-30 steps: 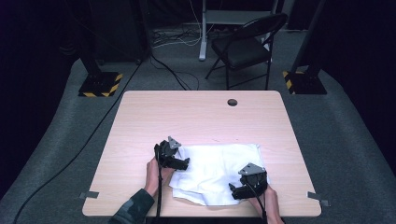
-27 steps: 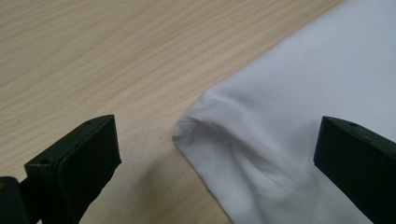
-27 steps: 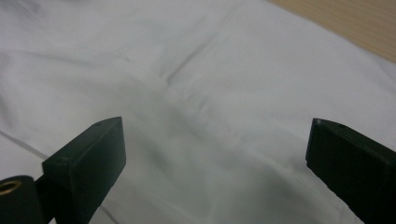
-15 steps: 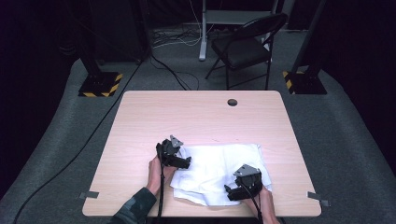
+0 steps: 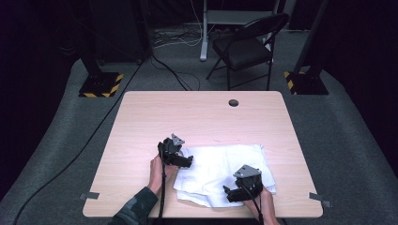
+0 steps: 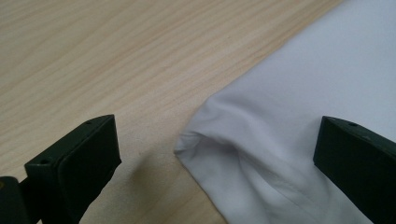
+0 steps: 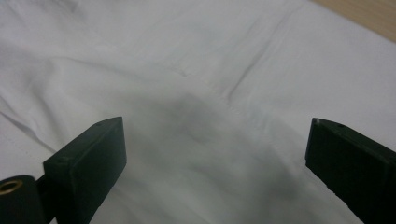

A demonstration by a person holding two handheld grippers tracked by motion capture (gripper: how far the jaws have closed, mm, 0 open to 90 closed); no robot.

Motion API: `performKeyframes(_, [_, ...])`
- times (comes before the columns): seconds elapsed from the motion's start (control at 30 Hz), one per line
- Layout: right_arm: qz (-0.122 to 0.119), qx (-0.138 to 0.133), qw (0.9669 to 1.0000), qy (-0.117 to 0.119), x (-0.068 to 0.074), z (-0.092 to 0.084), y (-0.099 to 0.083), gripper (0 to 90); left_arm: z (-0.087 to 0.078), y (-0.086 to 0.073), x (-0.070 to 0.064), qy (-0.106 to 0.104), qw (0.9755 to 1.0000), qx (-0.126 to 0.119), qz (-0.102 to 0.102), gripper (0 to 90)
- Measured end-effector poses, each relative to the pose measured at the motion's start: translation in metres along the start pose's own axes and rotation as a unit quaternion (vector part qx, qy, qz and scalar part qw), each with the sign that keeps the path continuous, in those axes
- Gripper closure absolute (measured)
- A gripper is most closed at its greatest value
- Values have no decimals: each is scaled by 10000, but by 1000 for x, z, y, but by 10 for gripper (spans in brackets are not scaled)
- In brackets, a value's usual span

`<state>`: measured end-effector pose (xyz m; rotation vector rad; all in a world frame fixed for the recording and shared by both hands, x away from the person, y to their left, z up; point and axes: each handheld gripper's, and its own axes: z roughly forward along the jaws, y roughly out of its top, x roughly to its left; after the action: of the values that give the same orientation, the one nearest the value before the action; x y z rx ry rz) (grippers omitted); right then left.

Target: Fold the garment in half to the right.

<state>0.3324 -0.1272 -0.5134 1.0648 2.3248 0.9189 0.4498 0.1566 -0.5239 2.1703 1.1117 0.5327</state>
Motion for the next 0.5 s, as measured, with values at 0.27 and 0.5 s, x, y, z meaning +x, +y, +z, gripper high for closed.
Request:
performKeyframes(0.27, [-8, 235, 9997, -16, -2, 11, -9, 43, 4, 0, -7, 8, 10000, 39, 37, 0])
performKeyframes(0.5, [34, 298, 9995, -80, -9, 5, -12, 40, 5, 3, -11, -110, 9999, -6, 115, 0])
